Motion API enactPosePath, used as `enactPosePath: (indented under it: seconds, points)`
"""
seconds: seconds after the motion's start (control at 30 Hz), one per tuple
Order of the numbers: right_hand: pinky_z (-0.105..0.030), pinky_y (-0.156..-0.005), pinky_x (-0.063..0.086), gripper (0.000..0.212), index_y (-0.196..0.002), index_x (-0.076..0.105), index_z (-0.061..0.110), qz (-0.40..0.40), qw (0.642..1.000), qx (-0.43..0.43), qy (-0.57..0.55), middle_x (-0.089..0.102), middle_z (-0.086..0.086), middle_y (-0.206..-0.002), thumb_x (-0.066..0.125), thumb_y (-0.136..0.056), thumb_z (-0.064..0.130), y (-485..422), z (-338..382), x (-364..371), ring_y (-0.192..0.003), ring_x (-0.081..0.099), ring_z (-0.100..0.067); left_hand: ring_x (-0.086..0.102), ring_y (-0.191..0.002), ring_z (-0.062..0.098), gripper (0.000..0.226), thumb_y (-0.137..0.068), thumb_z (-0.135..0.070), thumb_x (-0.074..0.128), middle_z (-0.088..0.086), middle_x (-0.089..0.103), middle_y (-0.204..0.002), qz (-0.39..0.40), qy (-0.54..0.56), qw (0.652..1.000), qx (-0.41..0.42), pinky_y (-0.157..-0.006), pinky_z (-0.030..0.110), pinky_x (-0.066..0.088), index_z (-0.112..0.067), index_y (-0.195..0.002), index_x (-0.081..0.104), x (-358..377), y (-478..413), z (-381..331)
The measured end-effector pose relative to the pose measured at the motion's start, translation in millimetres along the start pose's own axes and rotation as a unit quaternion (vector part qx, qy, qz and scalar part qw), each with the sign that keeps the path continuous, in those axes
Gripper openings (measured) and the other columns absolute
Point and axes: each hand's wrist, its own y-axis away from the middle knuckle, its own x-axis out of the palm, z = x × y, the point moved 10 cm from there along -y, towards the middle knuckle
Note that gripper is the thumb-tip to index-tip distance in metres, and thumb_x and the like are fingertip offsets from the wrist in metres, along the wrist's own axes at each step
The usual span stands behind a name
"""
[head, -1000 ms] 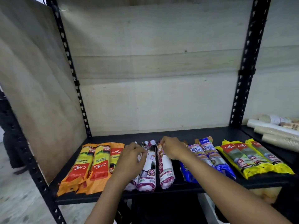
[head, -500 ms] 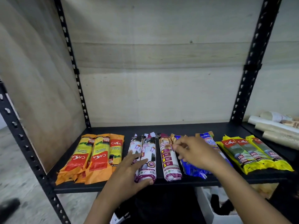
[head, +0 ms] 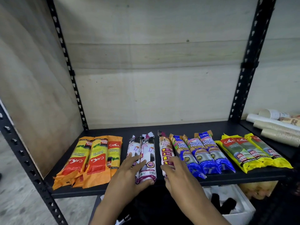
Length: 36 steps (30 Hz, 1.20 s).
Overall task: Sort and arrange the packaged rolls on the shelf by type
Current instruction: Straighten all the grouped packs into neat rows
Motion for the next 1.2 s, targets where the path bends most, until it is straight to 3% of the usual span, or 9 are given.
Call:
enactPosePath:
  seconds: [0.17, 0.37, 0.5, 0.73, 0.8, 0.87, 0.97, 1.03, 1.2]
  points:
    - [-0.013, -0.058, 0.05, 0.057, -0.146, 0.027, 0.044, -0.099, 0.989, 0.045, -0.102, 0.023, 0.009, -0.152, 0.054, -0.096, 0.033, 14.1, -6.5, -14.8, -0.077, 0.065, -0.008, 0.021, -0.15, 0.013, 0.084, -0.071, -0.088, 0.04, -0.013, 0.04, -0.154, -0.017, -0.023, 0.999, 0.017, -0.108, 0.04, 0.045, -0.042, -0.141, 0.05, -1.6, 0.1, -6.3]
    - [-0.025, -0.089, 0.056, 0.047, -0.142, 0.05, 0.035, -0.062, 0.996, 0.053, -0.042, 0.04, 0.002, -0.153, 0.06, -0.095, 0.036, 16.3, -12.8, 12.9, -0.129, 0.055, -0.014, 0.002, -0.153, 0.014, 0.084, -0.077, -0.084, 0.036, -0.015, 0.026, -0.161, 0.022, -0.043, 0.998, 0.028, -0.12, 0.042, 0.028, -0.045, -0.15, 0.032, 7.2, 2.9, -6.5]
    - [-0.022, -0.07, 0.058, 0.063, -0.112, 0.075, 0.023, -0.008, 0.998, 0.062, 0.009, 0.071, -0.005, -0.118, 0.084, -0.061, 0.06, 13.1, -13.3, 25.9, -0.106, 0.071, -0.019, -0.011, -0.152, 0.012, 0.08, -0.081, -0.079, 0.025, -0.017, 0.015, -0.163, 0.046, -0.053, 0.997, 0.026, -0.124, 0.04, 0.019, -0.045, -0.153, 0.02, 10.9, 5.3, -7.8]
    - [-0.019, -0.059, 0.057, 0.073, -0.108, 0.076, 0.015, -0.006, 0.998, 0.062, 0.011, 0.069, -0.013, -0.119, 0.096, -0.046, 0.048, 5.5, -9.7, 26.3, -0.094, 0.075, -0.018, -0.011, -0.151, 0.009, 0.075, -0.084, -0.078, 0.027, -0.016, 0.018, -0.162, 0.028, -0.041, 0.998, 0.025, -0.124, 0.039, 0.018, -0.045, -0.152, 0.025, 13.9, 4.7, -6.8]
    - [-0.024, -0.078, 0.058, 0.075, -0.131, 0.062, 0.015, -0.019, 0.998, 0.049, -0.025, 0.049, -0.015, -0.147, 0.084, -0.068, 0.05, 5.6, -4.4, 18.3, -0.121, 0.063, -0.022, -0.014, -0.151, 0.006, 0.075, -0.084, -0.078, 0.032, -0.017, 0.014, -0.163, 0.017, -0.024, 0.999, 0.024, -0.124, 0.04, 0.017, -0.047, -0.152, 0.025, 13.8, 5.7, -4.5]
    - [-0.03, -0.107, 0.043, 0.078, -0.155, 0.023, 0.022, -0.006, 0.998, 0.022, -0.054, 0.006, -0.006, -0.166, 0.057, -0.092, 0.052, 2.7, 2.0, 19.8, -0.15, 0.021, -0.022, -0.021, -0.15, 0.009, 0.08, -0.081, -0.078, 0.039, -0.014, 0.002, -0.165, 0.009, -0.01, 1.0, 0.019, -0.124, 0.04, 0.011, -0.047, -0.153, 0.021, 14.6, 6.8, -2.2]
    - [-0.037, -0.12, 0.024, 0.083, -0.156, -0.014, 0.033, 0.025, 0.997, 0.014, -0.065, -0.015, 0.0, -0.165, 0.042, -0.098, 0.051, -2.1, 5.6, 21.1, -0.153, -0.008, -0.024, -0.033, -0.146, 0.02, 0.088, -0.078, -0.082, 0.038, -0.009, -0.014, -0.164, 0.015, -0.047, 0.999, 0.014, -0.12, 0.043, -0.005, -0.047, -0.154, 0.012, 18.2, 4.7, -1.1]
    - [-0.04, -0.123, 0.014, 0.083, -0.154, -0.02, 0.034, 0.039, 0.997, 0.011, -0.061, -0.021, -0.002, -0.165, 0.04, -0.098, 0.047, -6.0, 7.7, 28.3, -0.152, -0.018, -0.026, -0.039, -0.143, 0.022, 0.088, -0.075, -0.083, 0.024, -0.011, -0.019, -0.162, 0.044, -0.081, 0.996, 0.011, -0.12, 0.043, -0.011, -0.049, -0.154, 0.004, 22.6, 1.7, -2.1]
    - [-0.039, -0.122, 0.021, 0.077, -0.158, -0.006, 0.033, 0.035, 0.994, 0.001, -0.104, -0.035, 0.002, -0.16, 0.04, -0.096, 0.042, -10.3, 8.7, 40.5, -0.146, -0.035, -0.021, -0.028, -0.147, 0.026, 0.086, -0.076, -0.077, 0.013, -0.01, -0.004, -0.165, 0.052, -0.052, 0.997, 0.019, -0.121, 0.039, 0.016, -0.044, -0.155, 0.012, 22.4, -2.8, -6.0]
